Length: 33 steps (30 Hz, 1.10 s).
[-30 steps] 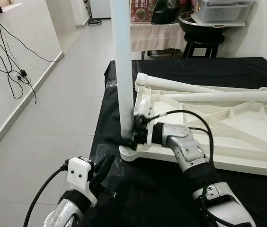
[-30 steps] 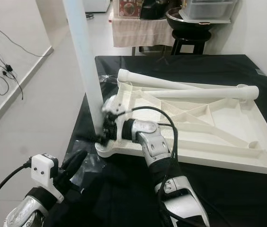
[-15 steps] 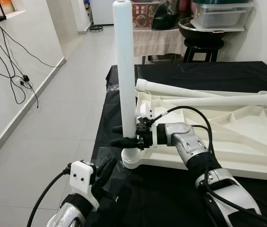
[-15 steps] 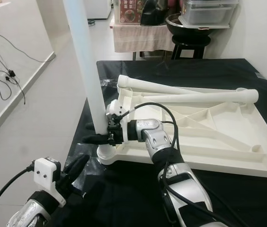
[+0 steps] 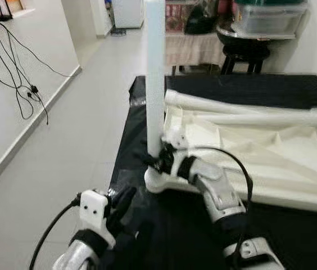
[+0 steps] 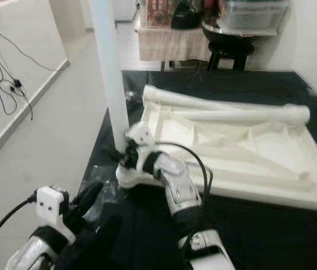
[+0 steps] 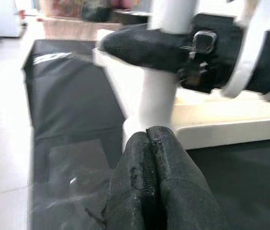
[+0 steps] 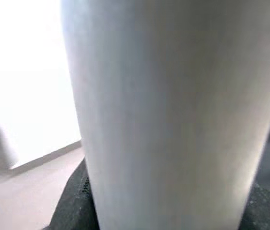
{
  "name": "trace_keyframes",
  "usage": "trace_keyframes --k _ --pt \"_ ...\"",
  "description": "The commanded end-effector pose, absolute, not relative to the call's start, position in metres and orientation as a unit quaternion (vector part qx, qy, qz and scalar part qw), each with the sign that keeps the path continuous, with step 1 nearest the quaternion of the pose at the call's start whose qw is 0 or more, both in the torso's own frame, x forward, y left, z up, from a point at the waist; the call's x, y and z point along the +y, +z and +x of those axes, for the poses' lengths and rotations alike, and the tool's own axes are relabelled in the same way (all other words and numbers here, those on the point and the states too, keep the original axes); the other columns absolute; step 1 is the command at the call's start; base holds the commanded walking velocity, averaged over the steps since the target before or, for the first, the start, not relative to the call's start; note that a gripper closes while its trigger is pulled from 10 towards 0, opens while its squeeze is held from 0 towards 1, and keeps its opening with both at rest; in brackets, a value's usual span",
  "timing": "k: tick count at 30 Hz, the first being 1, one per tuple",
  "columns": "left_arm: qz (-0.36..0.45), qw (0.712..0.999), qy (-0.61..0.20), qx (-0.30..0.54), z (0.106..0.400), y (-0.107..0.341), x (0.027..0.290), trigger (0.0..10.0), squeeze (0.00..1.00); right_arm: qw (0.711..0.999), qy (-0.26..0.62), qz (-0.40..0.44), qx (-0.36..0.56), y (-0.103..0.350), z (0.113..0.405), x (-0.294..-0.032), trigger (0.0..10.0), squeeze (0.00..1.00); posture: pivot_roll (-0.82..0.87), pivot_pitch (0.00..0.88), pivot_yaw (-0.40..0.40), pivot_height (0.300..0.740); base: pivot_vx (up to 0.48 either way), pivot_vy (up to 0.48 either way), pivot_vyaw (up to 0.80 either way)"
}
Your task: Building children table
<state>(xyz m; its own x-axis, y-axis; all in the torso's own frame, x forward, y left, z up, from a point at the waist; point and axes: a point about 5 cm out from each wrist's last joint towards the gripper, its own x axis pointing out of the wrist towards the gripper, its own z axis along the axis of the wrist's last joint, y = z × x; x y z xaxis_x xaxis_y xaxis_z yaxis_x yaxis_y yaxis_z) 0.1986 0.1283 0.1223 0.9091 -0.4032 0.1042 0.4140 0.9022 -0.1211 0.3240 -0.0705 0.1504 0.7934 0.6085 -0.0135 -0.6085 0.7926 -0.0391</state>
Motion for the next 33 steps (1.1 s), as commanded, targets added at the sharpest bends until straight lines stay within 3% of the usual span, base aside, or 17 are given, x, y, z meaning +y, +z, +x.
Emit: trace_keyframes --k 1,7,8,11,12,13,14,17,18,19,20,21,23,24,26,33 --pt "-0.064 0.976 -0.207 -0.030 0.198 0.121 0.132 10.0 0.00 0.964 0.257 -0.026 0.061 0.121 0.313 -0.083 0.0 0.00 0.01 0.075 0.010 0.740 0.000 0.000 0.00" --pt "-0.064 0.976 -0.206 -0.030 0.198 0.120 0.132 10.0 0.00 0.955 0.289 -0.034 0.055 0.120 0.316 -0.075 0.0 0.00 0.01 0.071 0.012 0.740 0.000 0.000 0.00" --pt "-0.063 0.976 -0.205 -0.031 0.198 0.120 0.132 10.0 0.00 0.950 0.307 -0.036 0.048 0.123 0.316 -0.070 10.0 0.00 0.01 0.068 0.012 0.740 0.000 0.000 0.00" --pt "-0.062 0.977 -0.203 -0.031 0.198 0.120 0.131 10.0 0.00 0.948 0.314 -0.040 0.043 0.127 0.312 -0.063 10.0 0.00 0.01 0.068 0.012 0.740 0.000 0.000 0.00" --pt "-0.063 0.977 -0.204 -0.030 0.198 0.120 0.131 10.0 0.00 0.944 0.326 -0.032 0.033 0.132 0.312 -0.062 10.0 0.82 0.00 0.067 0.014 0.740 0.000 0.000 0.00" --pt "-0.063 0.976 -0.204 -0.030 0.198 0.120 0.131 10.0 0.00 0.944 0.327 -0.027 0.029 0.136 0.310 -0.061 10.0 0.82 0.00 0.067 0.014 0.740 0.000 0.000 0.00" --pt "-0.064 0.976 -0.205 -0.029 0.198 0.120 0.131 10.0 0.00 0.928 0.372 0.002 0.024 0.143 0.313 -0.058 10.0 1.00 0.00 0.060 0.019 0.740 0.000 0.000 0.00" --pt "-0.065 0.976 -0.207 -0.029 0.198 0.119 0.130 10.0 0.00 0.900 0.434 0.036 0.013 0.156 0.317 -0.057 10.0 1.00 0.00 0.060 0.019 0.740 0.000 0.000 0.00" --pt "-0.065 0.976 -0.207 -0.028 0.199 0.119 0.130 10.0 0.00 0.877 0.478 0.039 0.005 0.165 0.322 -0.058 10.0 0.91 0.01 0.056 0.019 0.740 0.000 0.000 0.00" --pt "-0.065 0.976 -0.208 -0.028 0.199 0.119 0.130 10.0 0.00 0.864 0.502 0.037 0.000 0.170 0.324 -0.060 10.0 0.91 0.01 0.056 0.019 0.740 0.000 0.000 0.00" --pt "-0.065 0.976 -0.208 -0.028 0.199 0.119 0.130 10.0 0.00 0.849 0.528 0.025 -0.011 0.177 0.327 -0.062 10.0 0.02 0.01 0.051 0.019 0.740 0.000 0.000 0.00" --pt "-0.065 0.976 -0.208 -0.028 0.199 0.119 0.130 10.0 0.00 0.849 0.528 0.025 -0.011 0.177 0.327 -0.062 10.0 0.02 0.01 0.051 0.019 0.740 0.000 0.000 0.00" --pt "-0.064 0.976 -0.207 -0.028 0.200 0.118 0.130 10.0 0.00 0.788 0.615 -0.028 -0.013 0.183 0.330 -0.072 10.0 0.00 0.02 0.043 0.015 0.740 0.000 0.000 0.00" --pt "-0.064 0.976 -0.207 -0.028 0.200 0.118 0.130 10.0 0.00 0.788 0.615 -0.028 -0.013 0.183 0.330 -0.072 10.0 0.00 0.02 0.043 0.015 0.740 0.000 0.000 0.00" --pt "-0.064 0.976 -0.206 -0.028 0.200 0.118 0.130 10.0 0.00 0.749 0.661 -0.048 0.000 0.186 0.332 -0.081 10.0 0.00 0.02 0.040 0.015 0.740 0.000 0.000 0.00" --pt "-0.064 0.976 -0.207 -0.027 0.200 0.117 0.130 10.0 0.00 0.736 0.676 -0.031 0.014 0.189 0.345 -0.082 10.0 0.00 0.03 0.042 0.020 0.740 0.000 0.000 0.00"
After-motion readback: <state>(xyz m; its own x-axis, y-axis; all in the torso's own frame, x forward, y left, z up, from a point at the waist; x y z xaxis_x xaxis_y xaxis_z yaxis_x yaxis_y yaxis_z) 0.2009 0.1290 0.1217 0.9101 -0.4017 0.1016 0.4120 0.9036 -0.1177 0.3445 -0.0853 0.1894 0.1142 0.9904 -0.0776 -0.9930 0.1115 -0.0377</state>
